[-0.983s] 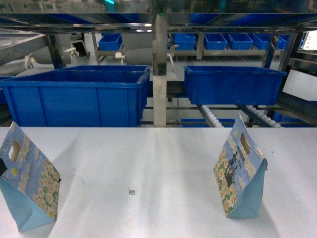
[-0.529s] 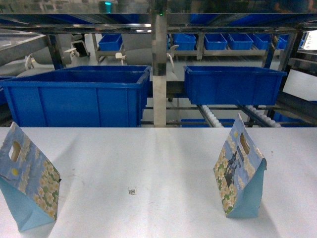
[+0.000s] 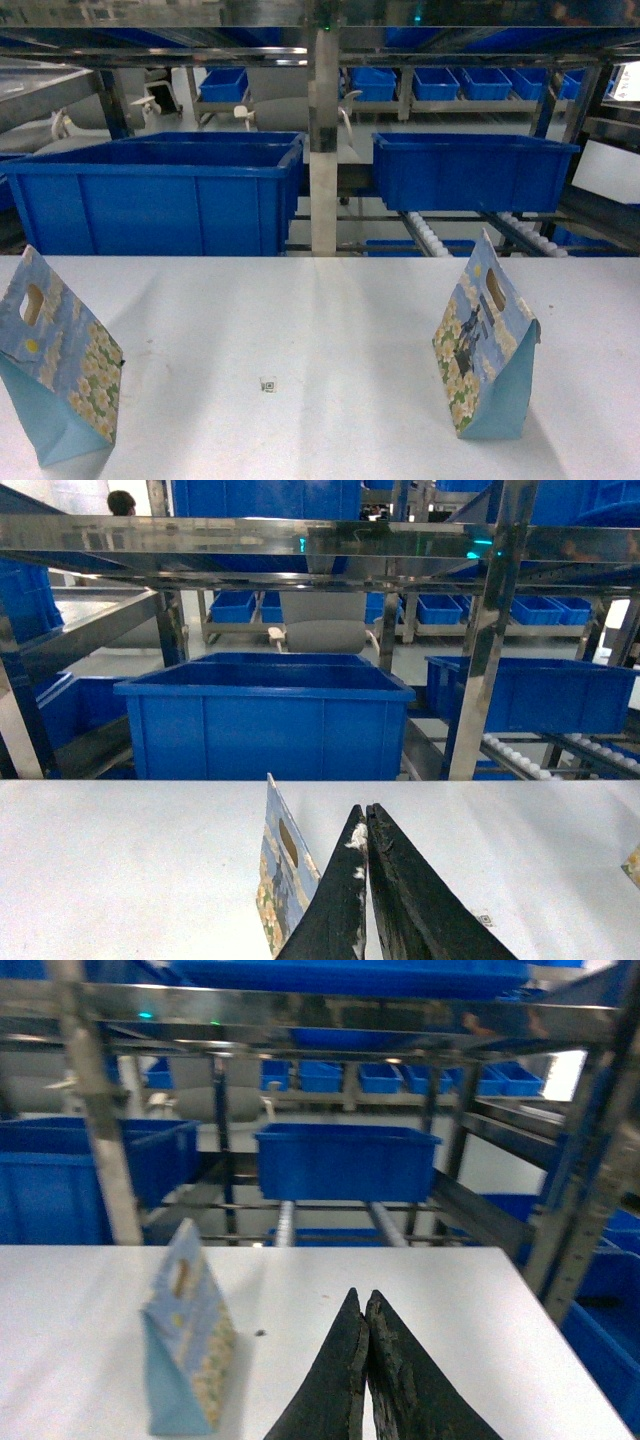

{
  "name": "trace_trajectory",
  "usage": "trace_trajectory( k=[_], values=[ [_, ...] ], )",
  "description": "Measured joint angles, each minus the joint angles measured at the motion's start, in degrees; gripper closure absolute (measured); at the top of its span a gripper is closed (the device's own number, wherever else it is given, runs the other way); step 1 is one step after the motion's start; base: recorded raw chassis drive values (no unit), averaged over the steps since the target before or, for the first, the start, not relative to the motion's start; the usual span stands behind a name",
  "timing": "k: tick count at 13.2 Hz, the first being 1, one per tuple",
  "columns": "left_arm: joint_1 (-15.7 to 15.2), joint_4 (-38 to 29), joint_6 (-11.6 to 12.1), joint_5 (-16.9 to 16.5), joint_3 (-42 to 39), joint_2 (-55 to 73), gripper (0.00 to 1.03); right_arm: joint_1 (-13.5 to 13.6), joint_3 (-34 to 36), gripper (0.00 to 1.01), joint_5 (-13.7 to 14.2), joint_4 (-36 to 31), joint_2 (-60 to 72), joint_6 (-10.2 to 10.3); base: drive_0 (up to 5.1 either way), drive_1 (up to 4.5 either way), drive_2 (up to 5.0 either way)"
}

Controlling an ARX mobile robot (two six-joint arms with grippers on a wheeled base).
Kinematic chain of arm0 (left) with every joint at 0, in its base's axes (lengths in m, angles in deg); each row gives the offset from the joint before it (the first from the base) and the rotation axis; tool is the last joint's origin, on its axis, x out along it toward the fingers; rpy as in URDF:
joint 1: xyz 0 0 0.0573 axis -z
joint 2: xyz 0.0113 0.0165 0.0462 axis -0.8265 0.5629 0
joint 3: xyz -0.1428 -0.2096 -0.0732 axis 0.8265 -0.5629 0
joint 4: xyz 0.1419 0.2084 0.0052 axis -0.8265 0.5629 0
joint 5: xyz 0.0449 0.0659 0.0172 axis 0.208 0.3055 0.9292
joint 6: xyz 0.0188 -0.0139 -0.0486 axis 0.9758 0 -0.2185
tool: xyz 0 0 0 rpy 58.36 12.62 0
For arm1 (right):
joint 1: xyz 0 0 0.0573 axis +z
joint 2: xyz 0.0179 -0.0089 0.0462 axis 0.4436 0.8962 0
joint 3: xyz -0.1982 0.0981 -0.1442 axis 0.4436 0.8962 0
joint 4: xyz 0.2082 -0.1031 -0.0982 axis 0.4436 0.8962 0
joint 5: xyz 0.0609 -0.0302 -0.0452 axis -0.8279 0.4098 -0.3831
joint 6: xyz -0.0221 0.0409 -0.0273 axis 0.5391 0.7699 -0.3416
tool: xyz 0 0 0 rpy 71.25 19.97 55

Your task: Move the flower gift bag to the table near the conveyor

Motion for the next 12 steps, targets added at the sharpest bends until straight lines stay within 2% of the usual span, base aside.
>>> trace_trajectory(
  k=[1, 2, 3, 4, 10, 12],
  values=[
    [-1.99, 0.33, -0.02, -2.27, 0.0, -0.46, 1.01, -3.1, 0.09, 0.99, -0.61, 0.5, 0.0, 0.07, 0.0, 0.0, 0.0],
    [-8.57, 1.16, 0.15, -9.16, 0.02, -0.55, 1.01, -2.71, 1.46, 0.99, -1.97, 0.04, -1.53, 0.04, 0.0, 0.0, 0.0],
    [-10.88, 0.92, 0.07, -9.4, 0.02, -0.55, 1.01, -2.43, 1.88, 0.99, -1.95, 0.42, -1.95, -0.02, 0.0, 0.0, 0.0],
    [-10.29, 0.96, 0.13, -10.47, 0.02, -0.55, 1.01, -2.43, 1.88, 0.99, -1.95, 0.07, -2.14, -0.04, 0.0, 0.0, 0.0],
    [-10.14, 1.01, 0.13, -10.64, 0.02, -0.55, 0.99, -2.43, 1.88, 0.99, -1.95, 0.33, -2.12, -0.09, 0.0, 0.0, 0.0],
    [-10.14, 1.01, 0.13, -10.64, 0.02, -0.55, 0.7, -2.43, 1.88, 0.71, -1.95, 0.33, -2.12, -0.07, 0.0, 0.0, 0.0]
  ],
)
